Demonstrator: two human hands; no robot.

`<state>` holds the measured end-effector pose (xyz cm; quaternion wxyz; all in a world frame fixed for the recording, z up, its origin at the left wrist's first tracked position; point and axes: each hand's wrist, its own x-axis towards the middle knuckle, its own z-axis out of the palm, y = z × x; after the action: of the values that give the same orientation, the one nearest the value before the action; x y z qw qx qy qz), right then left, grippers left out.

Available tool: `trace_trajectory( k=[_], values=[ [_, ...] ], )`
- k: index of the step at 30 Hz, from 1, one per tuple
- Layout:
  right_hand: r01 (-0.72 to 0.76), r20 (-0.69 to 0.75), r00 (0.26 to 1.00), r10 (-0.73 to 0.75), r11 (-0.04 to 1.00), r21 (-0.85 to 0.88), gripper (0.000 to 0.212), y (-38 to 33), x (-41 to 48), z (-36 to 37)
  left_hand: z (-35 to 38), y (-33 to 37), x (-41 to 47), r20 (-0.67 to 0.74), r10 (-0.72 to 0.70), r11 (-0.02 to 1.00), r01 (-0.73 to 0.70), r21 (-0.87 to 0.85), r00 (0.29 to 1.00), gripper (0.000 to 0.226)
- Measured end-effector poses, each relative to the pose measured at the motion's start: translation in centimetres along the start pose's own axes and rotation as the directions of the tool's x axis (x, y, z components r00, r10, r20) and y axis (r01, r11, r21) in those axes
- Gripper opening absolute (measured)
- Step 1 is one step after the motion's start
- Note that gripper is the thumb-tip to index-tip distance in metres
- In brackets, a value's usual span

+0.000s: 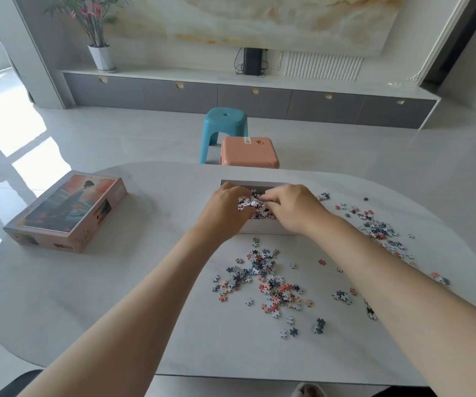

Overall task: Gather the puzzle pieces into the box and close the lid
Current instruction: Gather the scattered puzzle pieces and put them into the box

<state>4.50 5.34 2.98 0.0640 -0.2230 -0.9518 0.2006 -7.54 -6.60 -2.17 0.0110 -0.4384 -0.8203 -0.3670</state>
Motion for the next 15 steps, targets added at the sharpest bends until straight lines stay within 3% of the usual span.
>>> trace_trajectory(
  k=[2,4,7,9,10,13,15],
  values=[
    [0.037,-0.131,0.991,-0.032,0.999,0.035,0.023,0.2,-0.6,-0.2,-0.1,0.1,-1.0,-0.055,0.080,0.997,-0.079,0.028,0.995,0.024],
    [0.070,-0.168,0.984,-0.056,0.995,0.077,0.022,0.1,-1.7,-0.5,-0.4,0.6,-2.3,-0.103,0.144,0.989,-0.142,0.029,0.984,0.014],
    [0.122,-0.005,0.993,-0.122,0.988,0.093,0.021,-0.1,-3.7,-0.5,-0.8,1.5,-4.4,-0.052,0.205,0.979,-0.205,0.010,0.977,0.007],
    [0.096,0.161,0.982,-0.101,0.995,0.042,0.023,-0.1,-4.9,-0.1,-0.7,1.7,-5.6,0.141,0.178,0.980,-0.188,0.059,0.974,0.014],
    [0.065,0.235,0.970,-0.060,0.998,-0.011,0.032,0.1,-5.4,0.3,-0.6,1.7,-6.2,0.255,0.135,0.978,-0.170,0.120,0.958,0.028],
    [-0.004,0.394,0.915,0.084,0.980,-0.200,0.092,1.0,-7.1,1.8,-0.3,1.2,-7.5,0.464,0.032,0.933,-0.193,0.304,0.885,0.073],
    [-0.032,0.413,0.901,0.130,0.971,-0.236,0.109,1.4,-7.8,2.7,-0.1,1.3,-8.0,0.491,0.019,0.935,-0.190,0.300,0.871,0.074]
  ],
)
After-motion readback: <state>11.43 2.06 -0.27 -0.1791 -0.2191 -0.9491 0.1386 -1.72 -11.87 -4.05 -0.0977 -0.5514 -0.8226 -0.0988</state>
